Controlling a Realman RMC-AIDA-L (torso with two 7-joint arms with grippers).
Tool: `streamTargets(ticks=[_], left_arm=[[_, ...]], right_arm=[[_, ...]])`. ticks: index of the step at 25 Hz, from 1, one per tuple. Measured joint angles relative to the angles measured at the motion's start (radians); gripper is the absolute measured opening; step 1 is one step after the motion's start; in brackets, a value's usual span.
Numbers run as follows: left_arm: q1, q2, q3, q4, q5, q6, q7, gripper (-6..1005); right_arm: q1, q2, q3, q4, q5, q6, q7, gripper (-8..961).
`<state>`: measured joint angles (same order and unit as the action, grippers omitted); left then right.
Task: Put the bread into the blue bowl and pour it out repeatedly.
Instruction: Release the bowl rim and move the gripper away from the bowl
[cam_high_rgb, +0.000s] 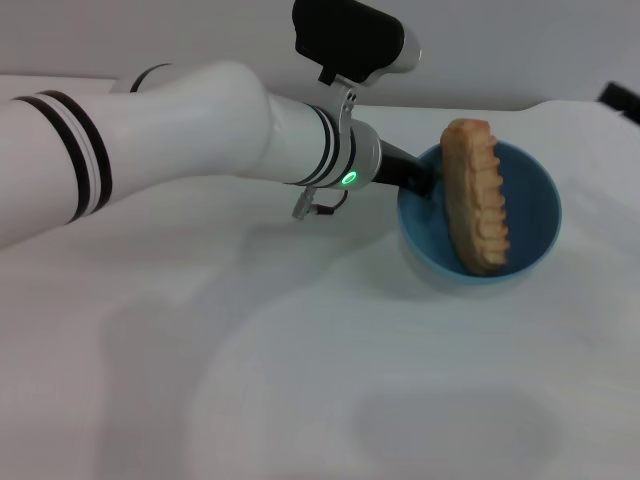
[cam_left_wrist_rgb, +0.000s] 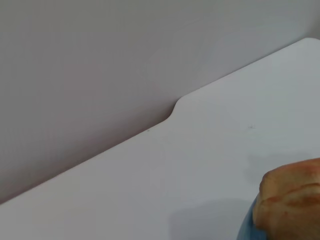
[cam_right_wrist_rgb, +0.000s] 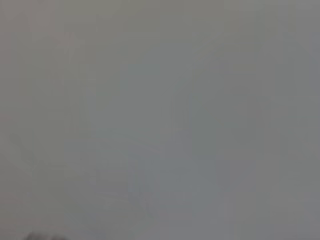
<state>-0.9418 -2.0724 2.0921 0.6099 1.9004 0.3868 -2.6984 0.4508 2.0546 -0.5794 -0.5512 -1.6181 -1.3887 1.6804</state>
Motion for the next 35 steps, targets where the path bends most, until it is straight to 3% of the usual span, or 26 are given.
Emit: streamTargets(ticks=[2, 9, 27, 35], left_arm=[[0.0, 0.001, 0.0, 0.0, 0.0, 0.018, 0.003, -1], [0.014, -0.004, 0.014, -0.003, 0.001, 0.113, 0.01, -2], [0.033, -0.006, 0.101, 0.0, -0.1, 0.071, 0.01, -2], [0.032, -0.006, 0.127, -0.001, -0.101, 0.047, 0.009, 102]], right_arm=[[-0.042, -0.001, 0.037, -0.024, 0.051, 0.007, -0.012, 460], [-0.09, 0.008, 0.131, -0.018, 0.078, 0.028, -0.068, 504], [-0.086, 0.009, 0.135, 0.005, 0.08, 0.035, -0.068, 525], [-0.086, 0.009, 0.129, 0.009, 0.08, 0.035, -0.068, 534]])
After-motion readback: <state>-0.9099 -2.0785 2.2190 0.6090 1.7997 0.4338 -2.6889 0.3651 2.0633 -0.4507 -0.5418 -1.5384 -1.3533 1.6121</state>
